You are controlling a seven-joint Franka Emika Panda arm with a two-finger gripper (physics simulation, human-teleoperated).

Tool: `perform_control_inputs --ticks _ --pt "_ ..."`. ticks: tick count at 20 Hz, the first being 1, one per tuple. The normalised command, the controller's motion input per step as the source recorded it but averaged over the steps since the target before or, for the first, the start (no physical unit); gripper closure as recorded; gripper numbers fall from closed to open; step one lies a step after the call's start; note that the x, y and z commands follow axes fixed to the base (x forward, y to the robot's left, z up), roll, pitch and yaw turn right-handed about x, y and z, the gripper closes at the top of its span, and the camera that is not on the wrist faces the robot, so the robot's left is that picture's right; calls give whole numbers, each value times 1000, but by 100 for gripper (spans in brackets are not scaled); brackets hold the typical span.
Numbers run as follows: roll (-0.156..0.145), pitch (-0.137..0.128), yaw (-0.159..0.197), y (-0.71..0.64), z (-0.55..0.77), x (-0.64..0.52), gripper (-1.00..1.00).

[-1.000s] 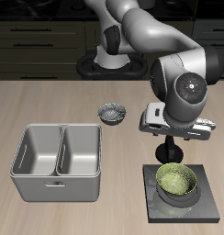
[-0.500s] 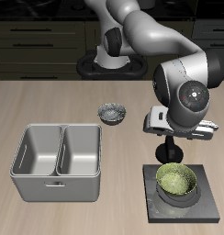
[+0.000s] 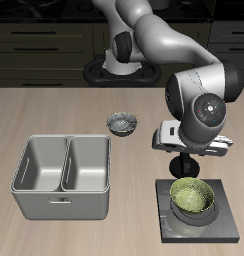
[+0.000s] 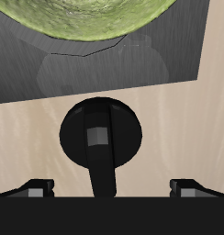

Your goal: Place the green bowl on the flat stove and turn on the flat stove

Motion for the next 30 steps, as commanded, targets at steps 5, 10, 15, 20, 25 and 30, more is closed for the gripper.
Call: perform_control_inputs --ticks 5,10,15,20,25,30 --pt "-34 35 -8 -91 -258 -21 -100" --pt "-14 -17 19 121 -86 -281 -100" --pt "-7 -18 -18 54 -48 -230 -100" --pt "15 -16 -9 75 -79 -180 -100" --pt "-8 -56 46 -160 -54 -18 -100" --pt "2 -18 4 -170 -104 79 -100"
